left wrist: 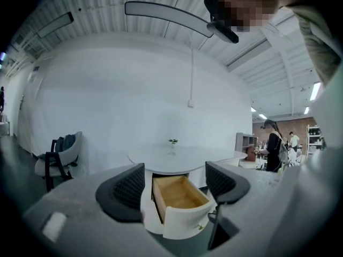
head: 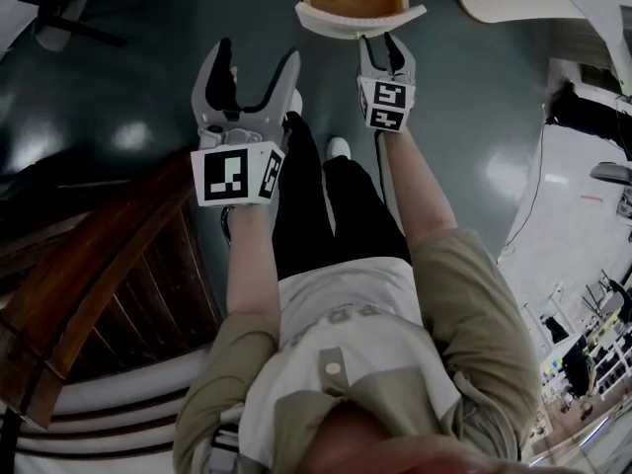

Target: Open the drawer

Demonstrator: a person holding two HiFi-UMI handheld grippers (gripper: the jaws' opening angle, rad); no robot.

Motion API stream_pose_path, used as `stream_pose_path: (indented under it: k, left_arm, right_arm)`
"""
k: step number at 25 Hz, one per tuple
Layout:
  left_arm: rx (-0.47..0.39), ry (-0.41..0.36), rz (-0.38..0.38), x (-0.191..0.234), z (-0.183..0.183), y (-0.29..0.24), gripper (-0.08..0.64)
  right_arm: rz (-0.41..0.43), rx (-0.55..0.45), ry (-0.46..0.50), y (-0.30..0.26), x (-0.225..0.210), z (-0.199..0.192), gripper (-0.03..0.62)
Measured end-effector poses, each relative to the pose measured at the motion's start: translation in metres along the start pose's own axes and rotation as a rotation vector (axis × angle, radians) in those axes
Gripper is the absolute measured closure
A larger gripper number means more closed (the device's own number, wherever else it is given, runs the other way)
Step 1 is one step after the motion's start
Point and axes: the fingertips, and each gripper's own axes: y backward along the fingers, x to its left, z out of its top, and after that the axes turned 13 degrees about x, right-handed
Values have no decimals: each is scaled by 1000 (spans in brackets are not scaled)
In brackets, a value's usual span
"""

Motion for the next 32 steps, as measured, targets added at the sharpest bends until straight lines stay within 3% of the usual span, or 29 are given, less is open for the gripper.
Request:
stream_pose_path:
  k: [8, 18, 32]
  left_arm:
    - [-49, -21, 0, -9, 54, 12, 193]
    - [-100, -42, -9, -5, 128, 32, 193]
    - [-176, -61, -40, -2, 204, 38, 225]
  right_arm:
    - [-36, -42, -58, 47, -30, 48, 417]
    - [-74, -130, -99, 132, -61, 141, 425]
    - [-70, -321, -46, 236, -58, 272, 471]
